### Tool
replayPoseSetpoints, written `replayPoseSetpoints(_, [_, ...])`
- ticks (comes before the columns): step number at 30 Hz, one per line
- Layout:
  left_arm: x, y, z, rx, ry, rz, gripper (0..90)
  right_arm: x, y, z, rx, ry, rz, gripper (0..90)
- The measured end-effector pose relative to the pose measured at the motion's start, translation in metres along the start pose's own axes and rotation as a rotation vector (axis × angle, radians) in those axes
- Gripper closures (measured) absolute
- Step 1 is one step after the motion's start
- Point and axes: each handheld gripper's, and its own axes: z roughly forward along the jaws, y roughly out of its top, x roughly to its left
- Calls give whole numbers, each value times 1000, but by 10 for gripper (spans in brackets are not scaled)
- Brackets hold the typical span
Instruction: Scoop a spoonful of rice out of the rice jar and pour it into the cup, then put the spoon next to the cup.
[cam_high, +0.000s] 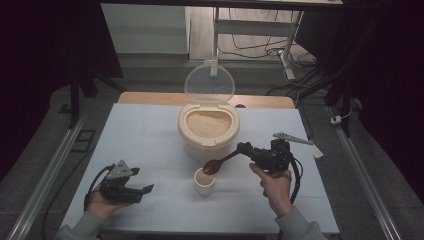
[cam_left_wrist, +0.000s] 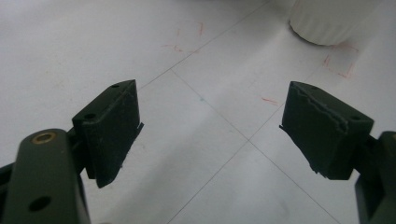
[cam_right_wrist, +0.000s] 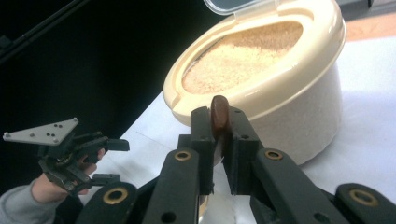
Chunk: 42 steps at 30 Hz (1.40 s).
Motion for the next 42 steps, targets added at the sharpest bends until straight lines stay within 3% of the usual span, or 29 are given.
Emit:
replayPoseSetpoints(10, [0,0,0,-2,2,-2,192,-11,2,-12,-35,56,1,826])
replayPoseSetpoints(17, [0,0,0,-2,3,-1,192,-14,13,-37,-54,81,-72,826])
replayPoseSetpoints(26, [0,1,1,1,4,2,192,-20,16,-48,34,98,-139,826])
replayPoseSetpoints(36, [0,1,0,-2,4,0,192,-16,11,-37,153,106,-209,826])
replayPoseSetpoints(42, [0,1,0,-2,4,-1,192,-12,10,-29,251,134,-244,826])
